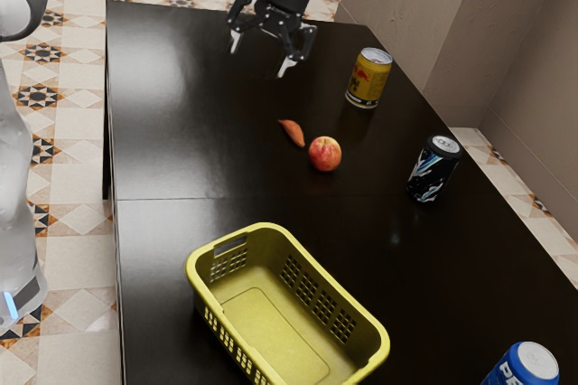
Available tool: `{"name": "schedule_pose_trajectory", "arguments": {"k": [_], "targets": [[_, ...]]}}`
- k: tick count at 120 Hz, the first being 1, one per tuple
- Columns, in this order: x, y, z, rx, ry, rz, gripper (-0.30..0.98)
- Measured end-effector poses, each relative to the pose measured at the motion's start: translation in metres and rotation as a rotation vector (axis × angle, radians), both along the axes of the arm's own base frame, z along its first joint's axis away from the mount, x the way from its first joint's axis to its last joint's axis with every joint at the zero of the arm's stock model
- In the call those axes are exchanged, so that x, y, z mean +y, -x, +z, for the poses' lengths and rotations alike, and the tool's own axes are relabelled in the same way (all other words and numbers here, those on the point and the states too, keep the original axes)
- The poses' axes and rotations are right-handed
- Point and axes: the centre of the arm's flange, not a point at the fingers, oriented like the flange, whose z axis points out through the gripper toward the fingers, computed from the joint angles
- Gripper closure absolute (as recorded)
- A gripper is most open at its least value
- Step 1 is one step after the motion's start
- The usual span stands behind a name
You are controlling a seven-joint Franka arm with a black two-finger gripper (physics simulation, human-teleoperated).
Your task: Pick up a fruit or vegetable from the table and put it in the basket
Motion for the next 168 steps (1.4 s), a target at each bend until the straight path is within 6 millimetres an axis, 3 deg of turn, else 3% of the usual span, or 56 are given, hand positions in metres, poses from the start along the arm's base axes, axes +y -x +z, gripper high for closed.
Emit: {"name": "schedule_pose_trajectory", "arguments": {"k": [12, 30, 36, 53, 59, 78, 86, 119, 153, 168], "targets": [[0.006, -0.021, 0.003, -0.097, -0.027, 0.231, 0.00], [0.038, -0.037, 0.003, -0.159, -0.045, 0.556, 0.00], [0.068, -0.042, -0.007, -0.150, -0.056, 0.678, 0.00], [0.186, -0.064, -0.048, -0.114, -0.086, 0.999, 0.00], [0.208, -0.072, -0.060, -0.113, -0.087, 1.052, 0.00], [0.173, -0.095, -0.130, -0.103, -0.063, 1.037, 0.00], [0.166, -0.097, -0.146, -0.127, -0.054, 1.032, 0.00], [0.186, -0.107, -0.173, -0.190, 0.021, 1.076, 0.00], [0.187, -0.104, -0.211, -0.162, 0.047, 1.001, 0.00], [0.196, -0.093, -0.207, -0.176, 0.071, 0.984, 0.00]]}}
